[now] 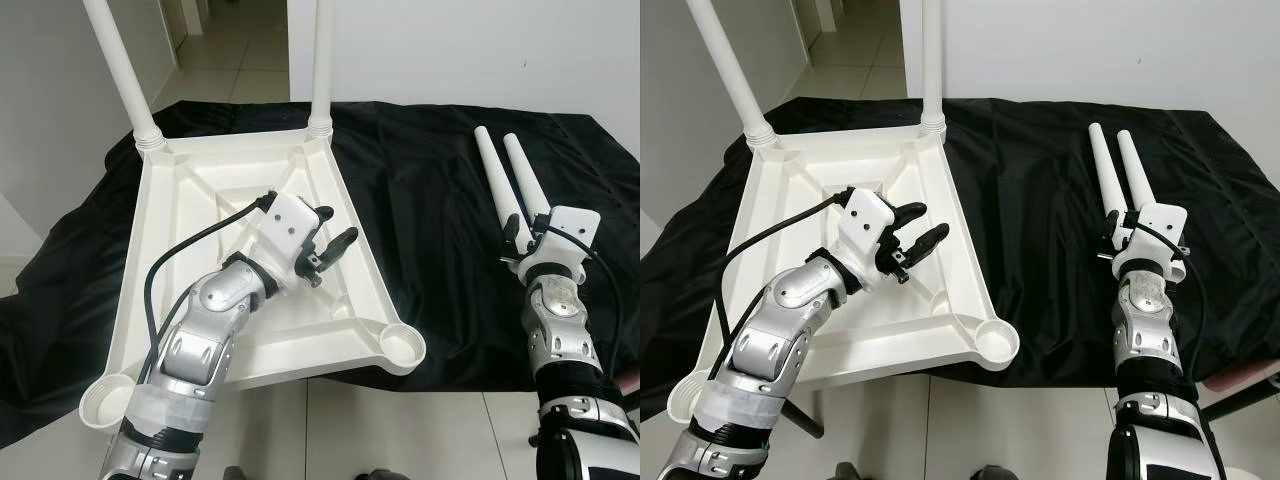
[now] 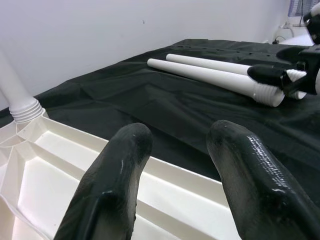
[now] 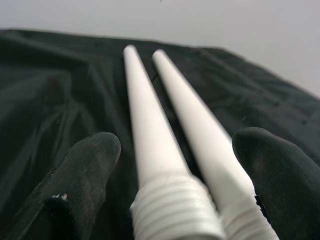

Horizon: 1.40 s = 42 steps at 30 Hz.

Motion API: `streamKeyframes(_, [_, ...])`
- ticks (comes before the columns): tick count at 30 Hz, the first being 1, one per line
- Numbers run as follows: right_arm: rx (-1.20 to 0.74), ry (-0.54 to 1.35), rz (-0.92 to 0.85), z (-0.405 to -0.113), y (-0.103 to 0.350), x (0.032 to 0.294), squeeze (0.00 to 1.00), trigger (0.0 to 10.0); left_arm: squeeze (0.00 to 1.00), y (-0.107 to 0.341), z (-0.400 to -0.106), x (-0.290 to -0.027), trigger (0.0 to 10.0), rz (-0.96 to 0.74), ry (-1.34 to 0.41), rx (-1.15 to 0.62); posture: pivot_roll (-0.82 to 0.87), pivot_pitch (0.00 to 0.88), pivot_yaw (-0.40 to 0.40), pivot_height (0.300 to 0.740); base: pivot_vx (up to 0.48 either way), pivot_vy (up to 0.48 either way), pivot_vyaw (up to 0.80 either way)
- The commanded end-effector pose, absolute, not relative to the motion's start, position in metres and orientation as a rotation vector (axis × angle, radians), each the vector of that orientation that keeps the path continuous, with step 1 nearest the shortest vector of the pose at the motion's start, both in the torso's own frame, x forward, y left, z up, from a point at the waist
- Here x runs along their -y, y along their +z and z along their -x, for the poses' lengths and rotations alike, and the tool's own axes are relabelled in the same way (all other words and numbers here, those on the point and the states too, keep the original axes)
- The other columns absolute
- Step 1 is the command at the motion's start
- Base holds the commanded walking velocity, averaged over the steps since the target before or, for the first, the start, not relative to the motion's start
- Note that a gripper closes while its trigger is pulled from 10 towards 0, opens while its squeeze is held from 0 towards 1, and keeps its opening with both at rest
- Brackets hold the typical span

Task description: Building children table

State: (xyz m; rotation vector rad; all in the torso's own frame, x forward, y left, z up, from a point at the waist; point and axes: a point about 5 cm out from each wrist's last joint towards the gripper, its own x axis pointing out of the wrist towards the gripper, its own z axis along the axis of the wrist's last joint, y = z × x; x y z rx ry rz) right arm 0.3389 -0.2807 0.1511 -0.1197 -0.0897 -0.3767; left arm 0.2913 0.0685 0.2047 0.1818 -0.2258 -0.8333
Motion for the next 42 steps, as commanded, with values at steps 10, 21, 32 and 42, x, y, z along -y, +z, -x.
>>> streamKeyframes(10, [-0.004, -0.315, 0.076, -0.343, 0.136, 0.286, 0.00, 10.0, 0.00, 0.201, -0.286, -0.071, 10.0, -0.173, -0.787, 0.198, -0.08, 0.136, 0.055, 0.740, 0.000, 0.000, 0.00])
streamKeyframes(21, [-0.011, -0.243, 0.097, -0.354, 0.142, 0.284, 0.00, 10.0, 0.00, 0.202, -0.285, -0.073, 10.0, -0.174, -0.777, 0.195, -0.07, 0.146, 0.043, 0.740, 0.000, 0.000, 0.00])
streamKeyframes(32, [-0.062, -0.190, 0.076, -0.357, 0.132, 0.276, 0.00, 10.0, 0.00, 0.205, -0.285, -0.074, 10.0, -0.180, -0.755, 0.205, -0.05, 0.139, 0.023, 0.740, 0.000, 0.000, 0.00])
streamKeyframes(42, [-0.094, -0.146, 0.034, -0.358, 0.124, 0.268, 0.00, 0.0, 0.00, 0.208, -0.285, -0.077, 10.0, -0.180, -0.733, 0.215, -0.04, 0.133, 0.015, 0.740, 0.000, 0.000, 0.00])
